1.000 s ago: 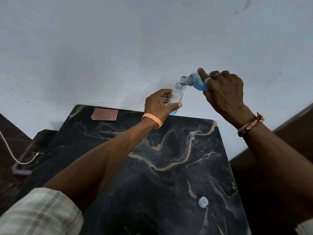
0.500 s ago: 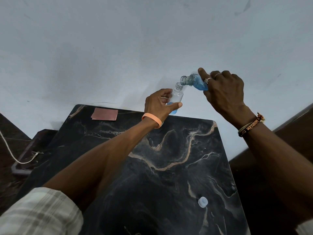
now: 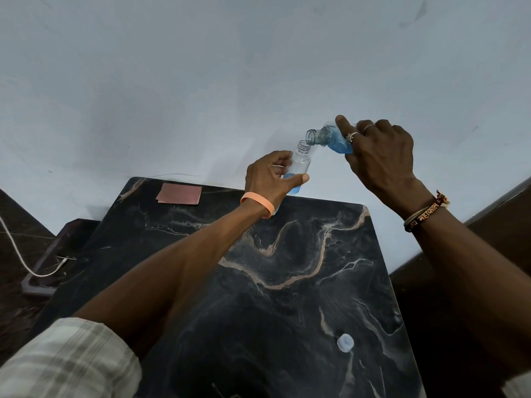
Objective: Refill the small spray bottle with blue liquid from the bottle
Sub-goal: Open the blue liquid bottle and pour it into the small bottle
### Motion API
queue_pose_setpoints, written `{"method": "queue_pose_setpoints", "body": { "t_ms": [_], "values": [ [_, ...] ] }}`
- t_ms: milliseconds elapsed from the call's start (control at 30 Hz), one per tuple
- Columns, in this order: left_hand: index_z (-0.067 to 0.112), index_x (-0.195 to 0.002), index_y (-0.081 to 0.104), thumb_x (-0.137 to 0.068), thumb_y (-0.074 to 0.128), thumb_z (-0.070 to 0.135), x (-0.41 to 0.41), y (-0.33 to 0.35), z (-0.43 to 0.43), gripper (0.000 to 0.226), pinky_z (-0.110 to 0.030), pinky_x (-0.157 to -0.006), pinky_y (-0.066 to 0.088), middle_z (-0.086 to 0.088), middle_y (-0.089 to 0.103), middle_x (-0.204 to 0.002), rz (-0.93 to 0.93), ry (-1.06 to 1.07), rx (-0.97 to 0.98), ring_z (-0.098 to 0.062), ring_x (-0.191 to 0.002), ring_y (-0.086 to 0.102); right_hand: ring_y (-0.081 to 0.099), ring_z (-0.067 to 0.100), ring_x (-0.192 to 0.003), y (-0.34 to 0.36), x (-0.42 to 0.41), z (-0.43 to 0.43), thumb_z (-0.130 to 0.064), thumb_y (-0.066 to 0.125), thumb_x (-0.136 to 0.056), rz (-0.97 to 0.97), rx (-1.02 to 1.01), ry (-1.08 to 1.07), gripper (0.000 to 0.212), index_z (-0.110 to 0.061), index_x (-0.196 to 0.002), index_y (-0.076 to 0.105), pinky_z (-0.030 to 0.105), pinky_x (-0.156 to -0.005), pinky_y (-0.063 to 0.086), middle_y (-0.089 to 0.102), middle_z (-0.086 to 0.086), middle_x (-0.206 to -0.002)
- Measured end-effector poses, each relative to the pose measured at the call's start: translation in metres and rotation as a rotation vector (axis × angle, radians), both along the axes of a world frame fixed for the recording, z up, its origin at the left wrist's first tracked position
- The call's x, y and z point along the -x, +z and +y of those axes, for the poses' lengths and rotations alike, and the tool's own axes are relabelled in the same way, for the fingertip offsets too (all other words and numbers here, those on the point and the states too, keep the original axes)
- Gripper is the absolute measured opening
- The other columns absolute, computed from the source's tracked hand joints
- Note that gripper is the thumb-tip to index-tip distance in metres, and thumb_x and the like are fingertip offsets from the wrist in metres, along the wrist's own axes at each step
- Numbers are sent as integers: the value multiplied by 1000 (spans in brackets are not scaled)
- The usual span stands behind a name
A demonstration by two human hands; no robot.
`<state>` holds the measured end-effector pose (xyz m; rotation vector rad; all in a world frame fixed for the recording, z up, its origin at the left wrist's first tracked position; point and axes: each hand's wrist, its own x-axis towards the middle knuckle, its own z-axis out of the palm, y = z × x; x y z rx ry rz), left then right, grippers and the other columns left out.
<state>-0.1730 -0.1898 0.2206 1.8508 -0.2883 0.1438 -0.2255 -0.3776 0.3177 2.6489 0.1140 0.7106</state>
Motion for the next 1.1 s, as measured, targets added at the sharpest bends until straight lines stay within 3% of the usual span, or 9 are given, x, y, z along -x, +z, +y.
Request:
{"method": "queue_pose_setpoints", "body": {
  "t_ms": [300,700,967,1100],
  "values": [
    [16,-122,63,-68,84,41,1,1,0,63,-4,-70,45,-3,67,-120,0,5,8,-9,-95,63,60,39,-87,1,1,0,-13,56,-93,-4,3,3,56,-16,-148,44,41,-68,43,66,19,-111],
    [15,-123,62,-69,83,41,1,-1,1,64,-14,-78,48,-2,66,-122,-2,10,3,-16,-103,66,60,40,-86,0,1,0,-13,54,-95,-9,3,14,54,-16,-147,44,40,-68,43,67,20,-111],
    [16,-122,63,-68,83,40,1,0,2,62,-12,-77,48,-3,67,-121,-5,12,0,-15,-100,66,59,39,-86,1,0,1,-14,56,-93,-9,16,13,56,-17,-147,44,39,-68,42,67,19,-111],
    [15,-122,62,-69,84,39,2,-1,1,62,-21,-82,52,-4,67,-121,-5,14,2,-17,-102,66,60,39,-86,1,1,1,-14,58,-92,-10,27,8,57,-17,-147,45,40,-68,43,67,18,-110]
  ]
}}
